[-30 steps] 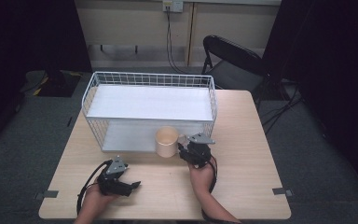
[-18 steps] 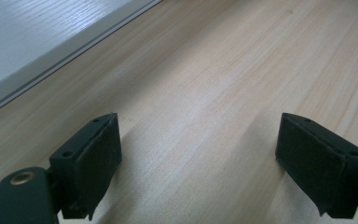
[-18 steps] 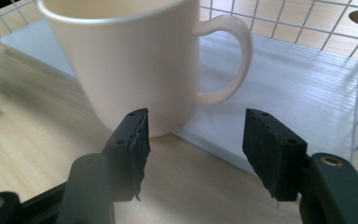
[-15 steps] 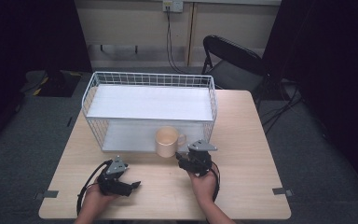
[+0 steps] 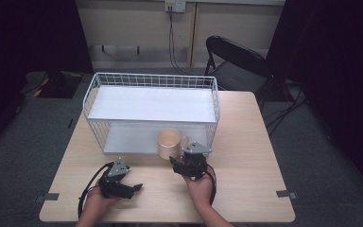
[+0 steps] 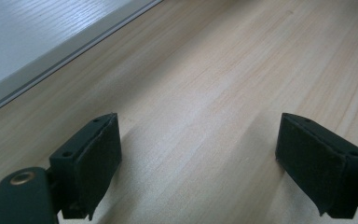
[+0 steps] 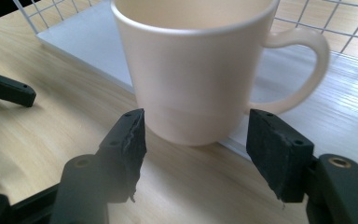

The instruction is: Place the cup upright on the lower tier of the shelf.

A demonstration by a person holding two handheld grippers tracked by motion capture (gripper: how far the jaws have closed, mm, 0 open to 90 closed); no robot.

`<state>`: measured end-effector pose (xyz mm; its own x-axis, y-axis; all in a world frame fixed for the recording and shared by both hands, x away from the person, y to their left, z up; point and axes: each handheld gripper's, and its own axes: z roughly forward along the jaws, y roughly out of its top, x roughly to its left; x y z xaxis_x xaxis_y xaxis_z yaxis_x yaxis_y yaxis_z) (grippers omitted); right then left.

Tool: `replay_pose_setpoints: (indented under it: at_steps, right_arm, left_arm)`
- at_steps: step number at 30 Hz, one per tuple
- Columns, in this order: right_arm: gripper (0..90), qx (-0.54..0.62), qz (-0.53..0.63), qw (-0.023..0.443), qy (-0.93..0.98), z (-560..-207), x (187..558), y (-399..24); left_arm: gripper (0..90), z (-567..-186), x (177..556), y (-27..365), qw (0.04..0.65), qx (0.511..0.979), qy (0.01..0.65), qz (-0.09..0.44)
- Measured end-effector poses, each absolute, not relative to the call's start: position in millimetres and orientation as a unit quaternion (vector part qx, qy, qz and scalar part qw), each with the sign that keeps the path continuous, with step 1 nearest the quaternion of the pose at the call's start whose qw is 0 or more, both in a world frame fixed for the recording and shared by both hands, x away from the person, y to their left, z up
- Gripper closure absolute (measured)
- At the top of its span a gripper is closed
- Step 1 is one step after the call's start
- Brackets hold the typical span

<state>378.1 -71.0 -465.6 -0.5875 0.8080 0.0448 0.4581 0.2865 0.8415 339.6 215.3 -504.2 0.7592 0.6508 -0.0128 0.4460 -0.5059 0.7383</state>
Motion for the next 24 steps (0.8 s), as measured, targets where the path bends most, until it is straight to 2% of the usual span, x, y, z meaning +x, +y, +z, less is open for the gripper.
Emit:
replay_pose_setpoints:
  at_steps: [5,17,24]
  right_arm:
    - [40.5,0.408,0.434,0.211,0.775,-464.6,384.0,-63.1]
    - [55.4,0.412,0.438,0.241,0.762,-459.9,396.7,-49.3]
    - [58.6,0.424,0.431,0.249,0.756,-463.4,407.1,-44.2]
  left_arm:
    - [13.8,-504.2,339.5,215.3,0.380,0.857,0.321,0.135]
    - [13.8,-504.2,339.5,215.3,0.380,0.857,0.321,0.135]
    - [13.8,-504.1,338.8,215.6,0.380,0.857,0.321,0.135]
